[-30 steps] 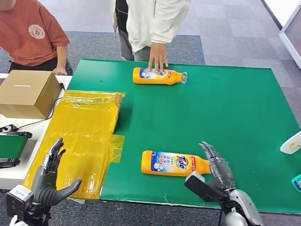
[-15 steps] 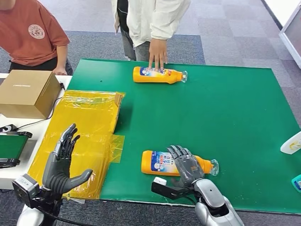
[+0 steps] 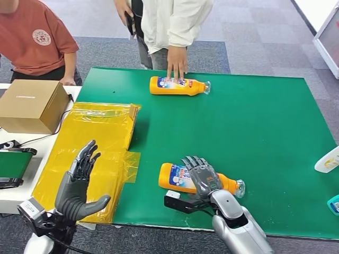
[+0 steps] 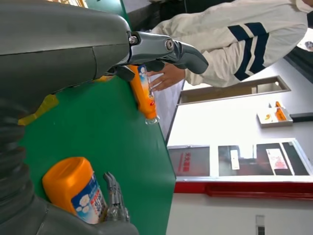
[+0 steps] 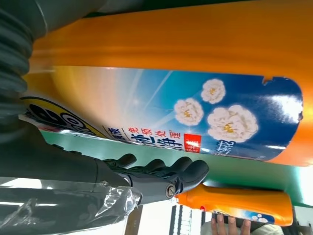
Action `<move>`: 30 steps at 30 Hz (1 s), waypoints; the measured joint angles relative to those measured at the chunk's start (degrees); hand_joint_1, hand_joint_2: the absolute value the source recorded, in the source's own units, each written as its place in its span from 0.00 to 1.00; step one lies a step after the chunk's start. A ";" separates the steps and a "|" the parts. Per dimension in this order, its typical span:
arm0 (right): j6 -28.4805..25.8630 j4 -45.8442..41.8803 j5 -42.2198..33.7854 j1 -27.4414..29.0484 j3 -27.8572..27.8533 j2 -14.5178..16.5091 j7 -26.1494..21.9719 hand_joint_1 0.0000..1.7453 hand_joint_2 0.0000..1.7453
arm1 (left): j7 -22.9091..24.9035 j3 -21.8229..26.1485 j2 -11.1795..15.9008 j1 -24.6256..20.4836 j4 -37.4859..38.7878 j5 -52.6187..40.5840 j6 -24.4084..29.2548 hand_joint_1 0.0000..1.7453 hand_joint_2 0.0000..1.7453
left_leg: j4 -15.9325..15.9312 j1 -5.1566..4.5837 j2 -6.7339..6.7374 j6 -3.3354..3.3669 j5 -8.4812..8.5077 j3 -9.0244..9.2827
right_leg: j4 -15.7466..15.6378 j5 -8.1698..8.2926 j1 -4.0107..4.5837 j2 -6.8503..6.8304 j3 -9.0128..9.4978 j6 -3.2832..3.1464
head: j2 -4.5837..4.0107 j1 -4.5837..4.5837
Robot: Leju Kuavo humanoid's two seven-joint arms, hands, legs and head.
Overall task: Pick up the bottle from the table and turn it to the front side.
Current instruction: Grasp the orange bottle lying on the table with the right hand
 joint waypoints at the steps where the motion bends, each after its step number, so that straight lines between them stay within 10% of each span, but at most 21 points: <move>1: 0.02 0.19 -0.04 -0.17 -0.06 -0.03 0.32 0.00 1.00 | 0.01 -0.18 0.08 0.05 -0.03 0.11 0.07 0.00 1.00 | 0.00 0.00 0.00 0.01 0.01 0.01 | 0.00 0.00 0.00 0.00 -0.01 0.00 | 0.00 0.01; 11: 0.62 1.73 -0.08 -0.98 -5.21 -1.64 3.54 0.01 1.00 | 0.02 -1.25 0.90 0.84 -0.64 0.89 0.54 0.00 1.00 | 0.00 -0.03 0.00 0.09 0.05 0.03 | -0.03 0.05 -0.03 0.00 0.04 0.08 | 0.01 0.01; 15: 4.74 3.35 -0.07 -2.03 -7.21 -1.87 3.57 1.00 1.00 | 0.15 -1.28 1.08 0.82 -1.21 0.97 0.26 0.00 1.00 | 0.00 -0.01 0.01 0.06 -0.01 0.27 | -0.09 -0.03 -0.02 0.01 0.20 -0.04 | 0.01 0.00; 30: 10.80 7.20 -5.51 -5.70 -8.08 -3.10 -0.79 1.00 1.00 | -2.21 -0.84 1.67 0.60 -4.86 0.18 0.26 0.00 1.00 | 0.00 0.00 0.00 0.25 0.08 0.77 | -0.21 -0.01 -0.01 0.00 0.84 0.00 | 0.01 0.00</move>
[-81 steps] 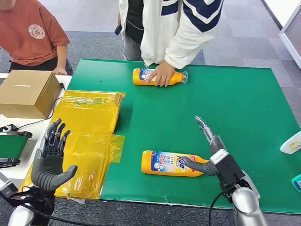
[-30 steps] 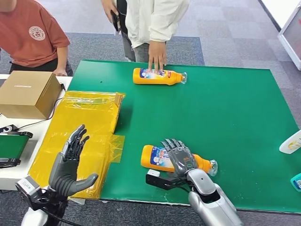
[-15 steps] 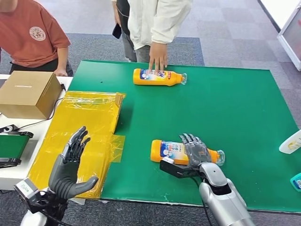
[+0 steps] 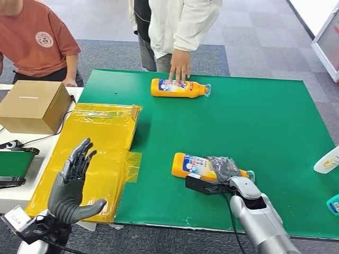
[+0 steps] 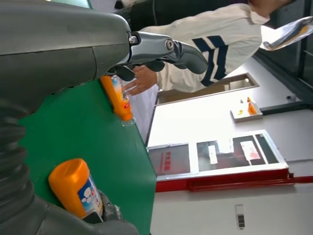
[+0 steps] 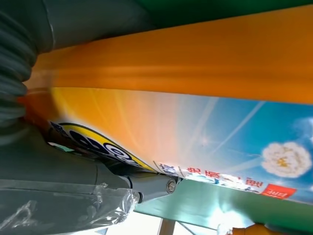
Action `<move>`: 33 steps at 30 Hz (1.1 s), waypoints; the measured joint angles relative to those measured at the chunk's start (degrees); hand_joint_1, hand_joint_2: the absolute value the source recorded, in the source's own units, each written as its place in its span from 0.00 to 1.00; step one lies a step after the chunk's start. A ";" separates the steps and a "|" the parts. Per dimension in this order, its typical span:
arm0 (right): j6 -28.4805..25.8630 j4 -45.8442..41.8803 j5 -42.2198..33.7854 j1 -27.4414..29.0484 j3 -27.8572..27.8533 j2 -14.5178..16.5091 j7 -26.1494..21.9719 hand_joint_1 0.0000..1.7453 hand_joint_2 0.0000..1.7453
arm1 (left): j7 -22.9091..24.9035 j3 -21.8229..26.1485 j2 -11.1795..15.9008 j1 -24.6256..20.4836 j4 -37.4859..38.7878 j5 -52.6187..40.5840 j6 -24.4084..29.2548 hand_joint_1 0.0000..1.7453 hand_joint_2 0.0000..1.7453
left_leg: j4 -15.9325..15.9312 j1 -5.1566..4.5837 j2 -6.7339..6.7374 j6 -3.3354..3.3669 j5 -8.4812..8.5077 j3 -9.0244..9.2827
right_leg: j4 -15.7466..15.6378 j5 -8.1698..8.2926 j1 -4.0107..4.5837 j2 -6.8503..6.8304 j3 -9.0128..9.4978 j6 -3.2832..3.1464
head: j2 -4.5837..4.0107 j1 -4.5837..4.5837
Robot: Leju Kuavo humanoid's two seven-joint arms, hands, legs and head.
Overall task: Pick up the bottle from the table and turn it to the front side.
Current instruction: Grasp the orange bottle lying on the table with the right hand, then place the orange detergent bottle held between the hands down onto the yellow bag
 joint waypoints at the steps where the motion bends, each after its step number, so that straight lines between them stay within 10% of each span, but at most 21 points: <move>1: -0.20 -0.43 -1.75 0.18 -0.13 -0.15 -0.92 1.00 1.00 | -0.26 0.29 0.05 0.03 -0.43 0.08 0.04 0.00 1.00 | 0.00 0.00 0.00 -0.01 -0.01 0.00 | -0.01 0.05 0.00 0.00 0.00 0.08 | 0.00 0.01; 16: 4.41 -26.65 -52.61 12.62 -6.78 3.64 -21.01 1.00 1.00 | 2.49 3.76 -1.30 -1.31 -1.44 7.93 3.05 0.00 1.00 | 0.00 0.05 0.00 -0.20 -0.11 -0.58 | 0.04 0.04 0.06 0.03 -0.24 0.08 | -0.01 0.01; 26: -4.67 -36.58 -48.71 13.53 -1.37 6.94 -24.26 1.00 1.00 | 7.09 0.40 -3.09 -7.39 0.97 13.64 7.98 0.00 1.00 | 0.00 0.04 0.01 -0.20 -0.11 -0.76 | 0.04 0.05 0.04 0.03 -0.42 0.09 | -0.02 0.01; 33: -12.20 -36.23 -40.83 10.18 5.39 7.77 -23.85 1.00 1.00 | 11.79 -5.63 -2.57 -12.72 4.69 20.56 2.15 0.00 1.00 | 0.00 0.04 0.01 -0.20 -0.10 -0.80 | 0.04 0.07 0.04 0.04 -0.47 0.10 | -0.01 0.00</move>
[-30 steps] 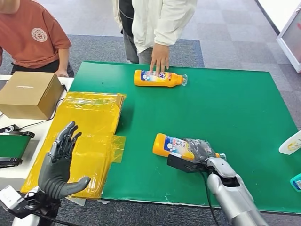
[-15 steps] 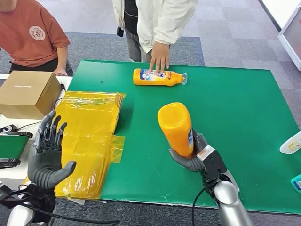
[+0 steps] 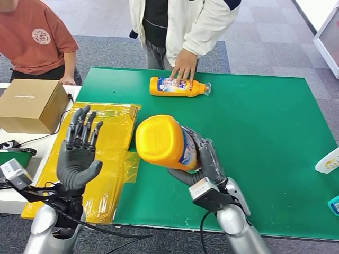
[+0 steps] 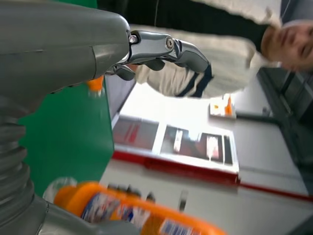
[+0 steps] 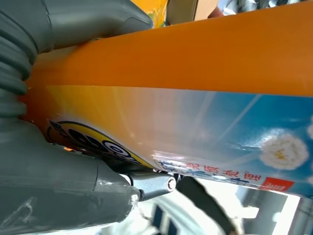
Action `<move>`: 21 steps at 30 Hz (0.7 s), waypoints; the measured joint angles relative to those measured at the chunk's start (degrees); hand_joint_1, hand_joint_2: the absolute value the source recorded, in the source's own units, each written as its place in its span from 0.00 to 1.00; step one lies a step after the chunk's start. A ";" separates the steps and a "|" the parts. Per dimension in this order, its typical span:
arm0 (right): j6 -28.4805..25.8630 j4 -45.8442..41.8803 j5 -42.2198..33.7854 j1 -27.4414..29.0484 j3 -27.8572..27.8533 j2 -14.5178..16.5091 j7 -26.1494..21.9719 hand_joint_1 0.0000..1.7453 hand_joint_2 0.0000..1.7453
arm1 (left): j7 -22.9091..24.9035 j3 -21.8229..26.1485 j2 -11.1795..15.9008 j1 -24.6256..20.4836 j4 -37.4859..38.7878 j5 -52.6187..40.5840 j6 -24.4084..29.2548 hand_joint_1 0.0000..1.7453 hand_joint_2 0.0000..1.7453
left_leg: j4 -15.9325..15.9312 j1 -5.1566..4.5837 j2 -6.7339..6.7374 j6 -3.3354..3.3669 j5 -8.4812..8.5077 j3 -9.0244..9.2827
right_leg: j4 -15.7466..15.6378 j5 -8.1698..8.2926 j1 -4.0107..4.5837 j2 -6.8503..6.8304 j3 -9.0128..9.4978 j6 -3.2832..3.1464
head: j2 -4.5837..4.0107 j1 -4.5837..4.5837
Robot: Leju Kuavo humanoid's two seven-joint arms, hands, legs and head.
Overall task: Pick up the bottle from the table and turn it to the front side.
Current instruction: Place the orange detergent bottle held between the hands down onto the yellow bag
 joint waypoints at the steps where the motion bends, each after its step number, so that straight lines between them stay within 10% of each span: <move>1: -0.97 0.33 1.29 -0.73 0.81 0.08 0.30 1.00 1.00 | 0.70 -1.30 0.21 -0.75 0.80 0.62 -1.43 0.00 1.00 | 0.00 0.00 0.00 0.00 0.00 -0.01 | 0.00 0.00 0.00 0.00 0.00 0.00 | 0.00 0.01; 19: -8.69 12.30 16.56 -8.60 7.32 0.60 5.74 1.00 1.00 | 4.84 -15.85 4.85 -11.66 11.04 -5.32 -2.53 0.03 1.00 | 0.00 0.00 0.00 -0.01 0.04 -0.10 | 0.02 0.03 0.00 0.00 -0.09 0.03 | -0.01 0.01; 21: -8.81 12.91 17.15 -8.59 7.80 0.61 6.18 1.00 1.00 | 4.82 -16.07 4.96 -11.60 11.14 -8.39 0.13 0.52 1.00 | 0.00 0.00 0.00 -0.01 0.03 -0.15 | 0.02 0.02 -0.01 0.00 -0.13 0.03 | -0.01 0.02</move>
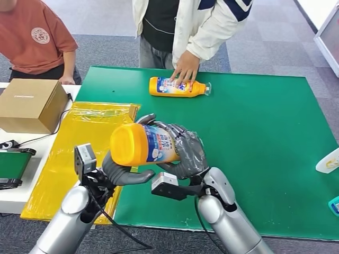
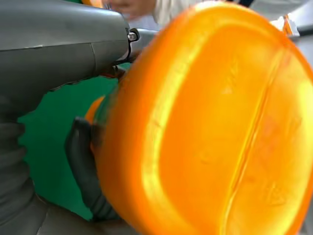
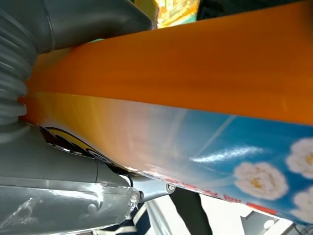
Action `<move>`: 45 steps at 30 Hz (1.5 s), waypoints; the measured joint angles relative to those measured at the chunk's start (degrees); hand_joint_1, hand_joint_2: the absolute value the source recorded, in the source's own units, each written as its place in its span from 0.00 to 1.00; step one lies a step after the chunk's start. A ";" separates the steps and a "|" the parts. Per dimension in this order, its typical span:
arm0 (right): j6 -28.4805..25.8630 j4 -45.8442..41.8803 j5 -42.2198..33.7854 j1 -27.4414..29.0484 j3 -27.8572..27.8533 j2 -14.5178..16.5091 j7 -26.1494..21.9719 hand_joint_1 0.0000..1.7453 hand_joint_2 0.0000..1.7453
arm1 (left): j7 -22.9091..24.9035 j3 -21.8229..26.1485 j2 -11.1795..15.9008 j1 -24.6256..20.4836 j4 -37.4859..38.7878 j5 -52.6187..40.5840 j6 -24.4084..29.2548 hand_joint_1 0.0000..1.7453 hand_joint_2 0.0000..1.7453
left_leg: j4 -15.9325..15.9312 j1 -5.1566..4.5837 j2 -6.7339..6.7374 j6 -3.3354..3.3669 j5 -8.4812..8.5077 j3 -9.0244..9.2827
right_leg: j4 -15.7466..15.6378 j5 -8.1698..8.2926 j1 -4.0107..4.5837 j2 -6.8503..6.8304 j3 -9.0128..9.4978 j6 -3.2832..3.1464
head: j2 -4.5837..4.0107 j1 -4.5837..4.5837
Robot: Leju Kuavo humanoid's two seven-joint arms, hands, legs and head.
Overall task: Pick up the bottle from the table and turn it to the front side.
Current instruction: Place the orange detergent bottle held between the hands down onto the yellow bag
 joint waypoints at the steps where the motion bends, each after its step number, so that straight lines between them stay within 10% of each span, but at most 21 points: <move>1: -0.02 0.27 0.16 0.00 0.19 0.01 0.21 1.00 1.00 | -0.06 -0.04 0.03 0.08 0.02 -1.41 1.24 0.77 1.00 | 0.00 0.00 0.00 0.00 0.00 -0.02 | 0.00 0.00 0.00 0.00 -0.02 0.00 | 0.01 -0.01; 2: 0.00 0.53 0.28 0.00 0.34 0.01 0.38 1.00 1.00 | -0.20 -0.05 0.04 0.20 0.02 -2.76 2.38 1.00 1.00 | 0.00 0.00 0.00 0.00 0.00 -0.04 | 0.00 0.00 0.00 0.00 -0.04 0.00 | 0.01 0.00; 10: 0.52 2.38 0.62 0.04 0.74 0.01 1.63 1.00 1.00 | -1.49 0.37 -0.15 1.93 -0.41 -10.64 8.41 1.00 1.00 | 0.00 0.00 0.00 0.00 0.00 -0.12 | 0.00 0.00 0.00 0.00 -0.14 0.00 | 0.02 -0.01; 14: 1.11 2.99 0.64 0.09 0.73 0.01 1.95 0.12 1.00 | -1.90 0.92 -0.28 2.96 -0.86 -12.96 10.08 1.00 1.00 | 0.00 0.00 0.01 0.00 0.00 -0.13 | 0.00 0.00 0.00 0.00 -0.16 -0.01 | 0.01 -0.01; 16: 1.38 3.19 0.60 0.25 0.59 0.00 2.64 0.00 1.00 | -2.45 1.08 -0.32 3.51 -1.29 -15.26 11.66 1.00 1.00 | 0.00 0.00 0.01 0.00 0.00 -0.13 | 0.00 0.00 0.00 0.00 -0.16 -0.01 | 0.01 -0.01; 29: -0.01 -2.15 -4.10 5.15 -13.78 -1.08 6.88 0.00 1.00 | -1.78 4.56 -0.78 10.74 -7.23 -55.27 42.75 1.00 1.00 | 0.00 -0.01 0.01 0.01 -0.01 -0.18 | -0.01 0.00 -0.01 -0.01 -0.18 0.00 | 0.02 -0.01; 45: 1.91 -14.27 -7.87 7.46 -23.09 -1.42 5.00 0.00 1.00 | 10.78 12.32 -1.69 12.48 6.64 -78.33 45.30 1.00 1.00 | 0.00 0.00 0.01 0.00 0.01 -0.18 | 0.00 0.01 -0.01 -0.01 -0.19 0.00 | 0.02 -0.02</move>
